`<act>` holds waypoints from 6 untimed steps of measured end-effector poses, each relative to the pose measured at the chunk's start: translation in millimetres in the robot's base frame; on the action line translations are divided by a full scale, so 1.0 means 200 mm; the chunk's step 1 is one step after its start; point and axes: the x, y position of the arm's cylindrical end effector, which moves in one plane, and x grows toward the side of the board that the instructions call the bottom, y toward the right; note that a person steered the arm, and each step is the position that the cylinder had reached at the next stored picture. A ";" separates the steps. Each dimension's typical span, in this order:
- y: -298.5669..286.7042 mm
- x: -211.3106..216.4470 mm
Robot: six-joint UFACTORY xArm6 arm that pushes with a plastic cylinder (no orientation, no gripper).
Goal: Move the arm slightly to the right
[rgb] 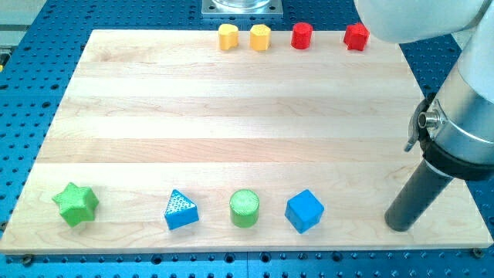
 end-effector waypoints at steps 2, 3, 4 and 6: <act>0.00 0.00; 0.00 0.00; 0.02 0.01; 0.02 0.02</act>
